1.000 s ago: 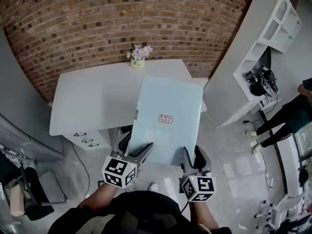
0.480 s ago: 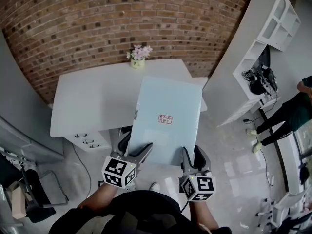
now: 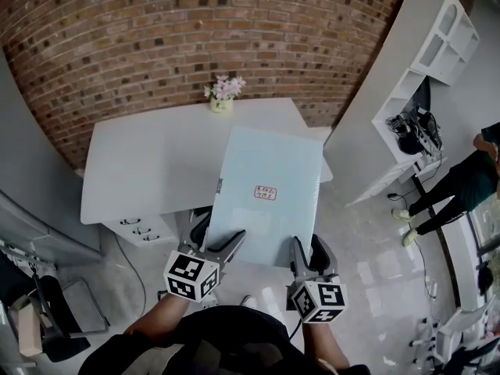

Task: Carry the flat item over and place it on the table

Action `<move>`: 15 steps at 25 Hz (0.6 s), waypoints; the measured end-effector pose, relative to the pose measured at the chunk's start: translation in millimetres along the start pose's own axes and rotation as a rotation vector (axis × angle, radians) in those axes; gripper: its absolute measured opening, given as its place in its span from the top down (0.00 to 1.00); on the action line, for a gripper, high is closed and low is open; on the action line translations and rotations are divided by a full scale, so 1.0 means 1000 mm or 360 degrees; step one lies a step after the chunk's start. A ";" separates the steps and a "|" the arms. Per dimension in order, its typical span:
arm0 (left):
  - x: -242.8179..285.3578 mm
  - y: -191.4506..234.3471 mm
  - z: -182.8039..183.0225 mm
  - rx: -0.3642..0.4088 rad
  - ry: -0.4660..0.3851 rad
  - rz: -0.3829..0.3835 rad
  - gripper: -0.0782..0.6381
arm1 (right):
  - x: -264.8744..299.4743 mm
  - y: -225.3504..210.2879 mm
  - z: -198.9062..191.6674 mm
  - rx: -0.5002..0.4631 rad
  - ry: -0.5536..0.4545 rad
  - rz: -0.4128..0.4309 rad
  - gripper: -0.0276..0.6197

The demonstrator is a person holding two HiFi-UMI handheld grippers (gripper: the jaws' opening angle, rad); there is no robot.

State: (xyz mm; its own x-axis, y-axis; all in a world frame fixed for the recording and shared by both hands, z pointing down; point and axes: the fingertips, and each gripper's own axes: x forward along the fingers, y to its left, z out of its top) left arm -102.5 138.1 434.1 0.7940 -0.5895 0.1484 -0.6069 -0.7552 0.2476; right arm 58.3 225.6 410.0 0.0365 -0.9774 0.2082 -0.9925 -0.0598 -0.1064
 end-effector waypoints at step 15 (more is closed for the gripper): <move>-0.014 0.035 0.003 -0.0041 -0.0026 -0.0050 0.37 | 0.014 0.036 0.000 -0.0036 0.0015 -0.0054 0.65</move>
State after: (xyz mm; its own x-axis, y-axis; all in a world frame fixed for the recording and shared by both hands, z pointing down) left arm -135.5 119.1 437.9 0.8118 -0.5705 0.1245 -0.5806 -0.7659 0.2763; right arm 23.2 209.7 408.8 0.0689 -0.9729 0.2206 -0.9931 -0.0879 -0.0775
